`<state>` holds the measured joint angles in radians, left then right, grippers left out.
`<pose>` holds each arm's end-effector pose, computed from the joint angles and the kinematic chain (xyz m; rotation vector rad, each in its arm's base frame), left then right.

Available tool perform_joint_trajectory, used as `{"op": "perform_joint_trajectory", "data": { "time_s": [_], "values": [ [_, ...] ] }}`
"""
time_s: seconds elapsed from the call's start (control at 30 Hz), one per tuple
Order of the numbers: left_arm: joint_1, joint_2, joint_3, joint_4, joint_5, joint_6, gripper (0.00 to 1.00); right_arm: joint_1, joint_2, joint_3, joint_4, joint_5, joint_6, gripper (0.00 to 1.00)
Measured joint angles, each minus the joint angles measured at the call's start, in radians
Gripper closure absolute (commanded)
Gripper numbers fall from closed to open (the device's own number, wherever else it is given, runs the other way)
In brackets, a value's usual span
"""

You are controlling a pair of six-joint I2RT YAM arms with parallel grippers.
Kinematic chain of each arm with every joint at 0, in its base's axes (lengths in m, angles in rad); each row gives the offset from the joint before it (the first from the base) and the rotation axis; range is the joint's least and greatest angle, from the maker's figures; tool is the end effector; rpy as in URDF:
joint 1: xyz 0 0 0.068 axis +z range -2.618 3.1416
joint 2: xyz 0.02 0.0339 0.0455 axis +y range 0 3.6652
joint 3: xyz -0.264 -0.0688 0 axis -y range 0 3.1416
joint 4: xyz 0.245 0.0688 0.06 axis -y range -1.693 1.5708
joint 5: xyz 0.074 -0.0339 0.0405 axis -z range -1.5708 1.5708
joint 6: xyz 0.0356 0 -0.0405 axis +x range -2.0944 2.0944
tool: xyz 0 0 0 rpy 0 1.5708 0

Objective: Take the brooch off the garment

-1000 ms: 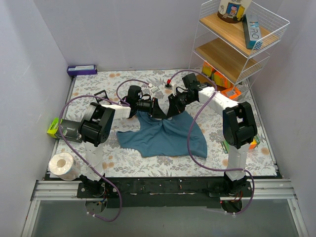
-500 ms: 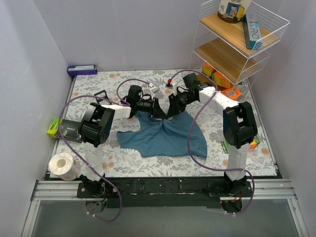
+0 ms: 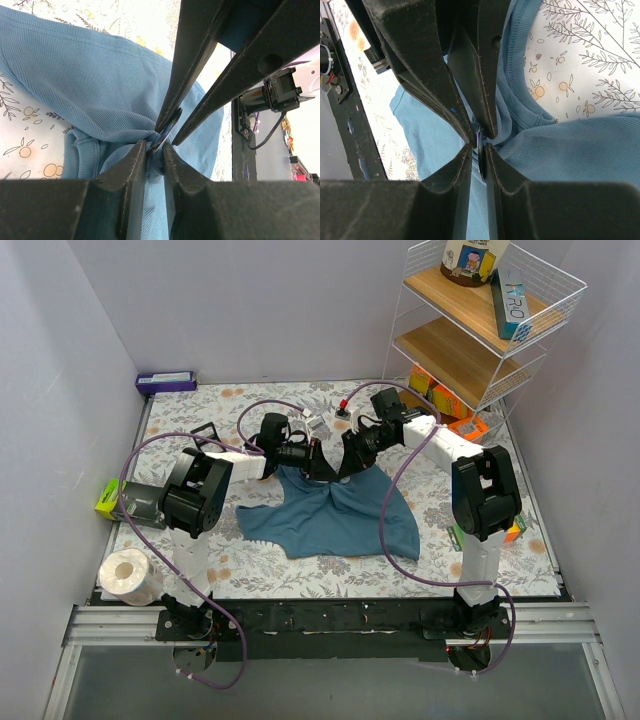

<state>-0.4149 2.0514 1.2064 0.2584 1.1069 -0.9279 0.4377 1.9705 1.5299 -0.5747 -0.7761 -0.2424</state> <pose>0.3756 -0.2002 0.1544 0.1545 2.4354 -1.8932 0.3720 0.2016 0.2220 -1.0933 2.2287 1.0717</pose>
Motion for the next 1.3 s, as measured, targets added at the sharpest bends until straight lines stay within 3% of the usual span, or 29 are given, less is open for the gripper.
{"op": "perform_joint_trajectory", "data": {
  "time_s": [0.3, 0.5, 0.53, 0.57, 0.67, 0.8, 1.3],
  "values": [
    [-0.001, 0.000, 0.001, -0.013, -0.005, 0.008, 1.00, -0.006, 0.000, 0.000, -0.001, 0.005, -0.002, 0.76],
    [-0.001, 0.000, 0.001, -0.015, -0.007, 0.009, 1.00, -0.011, 0.000, 0.000, -0.002, 0.010, -0.024, 0.99],
    [-0.002, 0.000, 0.002, -0.016, -0.007, 0.009, 1.00, -0.011, 0.000, 0.000, -0.002, 0.009, -0.027, 0.99],
    [-0.002, 0.000, 0.003, -0.016, -0.007, 0.009, 0.98, -0.011, 0.000, 0.000, -0.002, 0.008, -0.031, 0.99],
    [-0.002, 0.000, 0.004, -0.019, -0.007, 0.013, 0.63, -0.012, 0.000, 0.000, -0.003, 0.007, -0.038, 0.99],
    [-0.002, -0.002, 0.005, -0.022, -0.024, 0.035, 0.56, -0.012, 0.000, 0.000, -0.005, -0.006, -0.036, 0.99],
    [-0.033, -0.019, 0.047, -0.121, -0.058, 0.177, 0.64, -0.024, 0.002, 0.000, -0.005, -0.035, 0.013, 0.99]
  ]
}}
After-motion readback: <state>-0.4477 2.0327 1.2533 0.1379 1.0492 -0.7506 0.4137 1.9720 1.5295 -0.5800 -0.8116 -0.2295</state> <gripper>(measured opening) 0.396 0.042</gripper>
